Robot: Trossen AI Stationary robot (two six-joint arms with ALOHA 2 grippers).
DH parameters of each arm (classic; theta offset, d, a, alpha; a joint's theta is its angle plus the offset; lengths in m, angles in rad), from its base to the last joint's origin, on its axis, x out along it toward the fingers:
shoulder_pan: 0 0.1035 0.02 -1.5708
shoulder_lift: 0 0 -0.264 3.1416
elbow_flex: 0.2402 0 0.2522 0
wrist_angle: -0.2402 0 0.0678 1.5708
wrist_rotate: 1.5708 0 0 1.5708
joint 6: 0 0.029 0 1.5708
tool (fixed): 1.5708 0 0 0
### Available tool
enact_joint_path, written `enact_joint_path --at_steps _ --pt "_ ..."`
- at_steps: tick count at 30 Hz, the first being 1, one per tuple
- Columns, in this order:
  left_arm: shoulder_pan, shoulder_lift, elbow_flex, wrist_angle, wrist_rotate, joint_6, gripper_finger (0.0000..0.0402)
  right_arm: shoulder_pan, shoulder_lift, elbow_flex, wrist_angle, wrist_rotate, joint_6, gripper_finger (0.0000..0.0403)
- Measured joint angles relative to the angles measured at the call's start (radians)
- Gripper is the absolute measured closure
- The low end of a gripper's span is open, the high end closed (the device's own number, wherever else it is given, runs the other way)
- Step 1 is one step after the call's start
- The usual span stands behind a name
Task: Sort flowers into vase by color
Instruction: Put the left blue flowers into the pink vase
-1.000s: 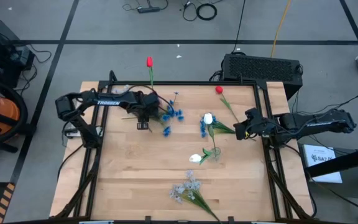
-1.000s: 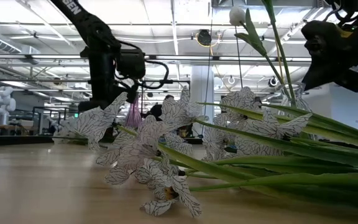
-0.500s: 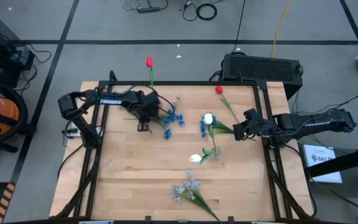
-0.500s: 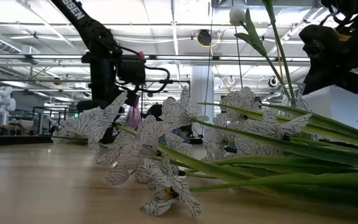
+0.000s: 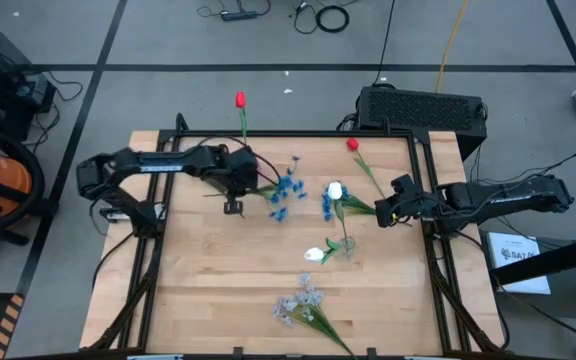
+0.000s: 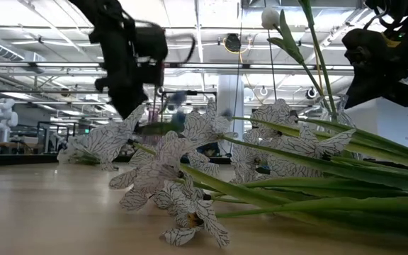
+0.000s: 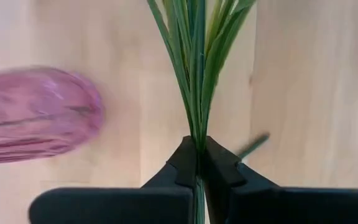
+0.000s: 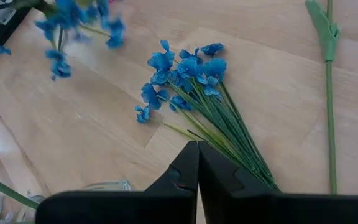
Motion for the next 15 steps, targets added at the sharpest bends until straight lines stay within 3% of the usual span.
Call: enact_joint_path --at_steps 7,15 --pt "-0.005 -0.212 0.007 0.124 0.0 -0.1 0.039 0.0 0.0 0.0 0.0 0.0 -0.022 0.0403" --pt "0.03 -0.391 0.002 0.55 -0.02 -0.145 0.0391 0.0 0.0 0.0 0.0 0.0 -0.022 0.0403"
